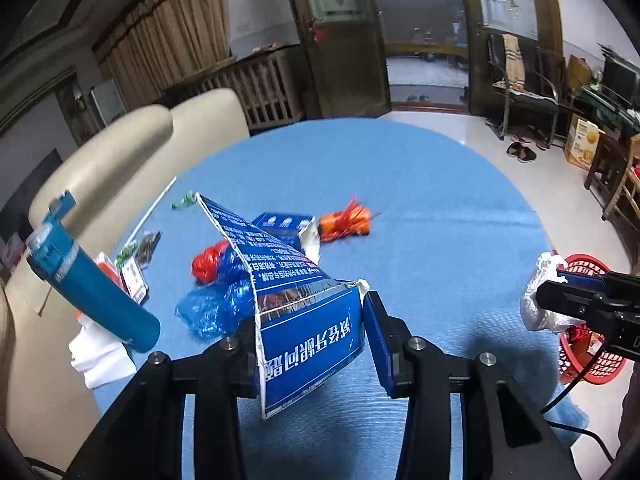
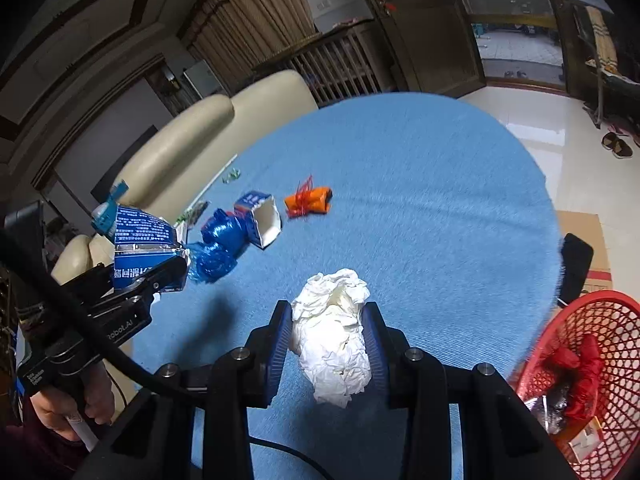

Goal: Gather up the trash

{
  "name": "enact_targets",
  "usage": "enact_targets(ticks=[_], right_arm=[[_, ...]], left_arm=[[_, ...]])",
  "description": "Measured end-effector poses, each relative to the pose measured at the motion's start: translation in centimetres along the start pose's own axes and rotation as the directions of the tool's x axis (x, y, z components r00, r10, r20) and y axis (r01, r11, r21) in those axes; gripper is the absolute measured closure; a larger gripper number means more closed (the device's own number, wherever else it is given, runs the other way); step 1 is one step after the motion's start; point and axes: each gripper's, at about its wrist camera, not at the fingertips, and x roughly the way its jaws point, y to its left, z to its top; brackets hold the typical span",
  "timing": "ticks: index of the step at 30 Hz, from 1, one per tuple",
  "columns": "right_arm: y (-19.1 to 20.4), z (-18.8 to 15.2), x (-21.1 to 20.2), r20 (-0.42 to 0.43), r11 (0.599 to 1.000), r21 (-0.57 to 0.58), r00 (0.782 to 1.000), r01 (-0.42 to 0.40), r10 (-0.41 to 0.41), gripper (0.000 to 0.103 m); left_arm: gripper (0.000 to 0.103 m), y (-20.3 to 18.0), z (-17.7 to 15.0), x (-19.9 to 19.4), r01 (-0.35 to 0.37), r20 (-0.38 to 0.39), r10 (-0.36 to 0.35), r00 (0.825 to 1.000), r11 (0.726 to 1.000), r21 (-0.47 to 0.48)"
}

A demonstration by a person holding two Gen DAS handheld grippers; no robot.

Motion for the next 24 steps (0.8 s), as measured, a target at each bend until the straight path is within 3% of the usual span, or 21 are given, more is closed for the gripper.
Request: enact_targets(ticks=[24], right_arm=[[-3.2, -2.0, -7.3, 0.082, 0.999, 0.043, 0.996, 0.034, -0.037, 0.064]], left_arm=[[0.059, -5.0, 0.8, -3.8, 0.043, 0.062, -0.05, 0.997, 0.993, 0.111]])
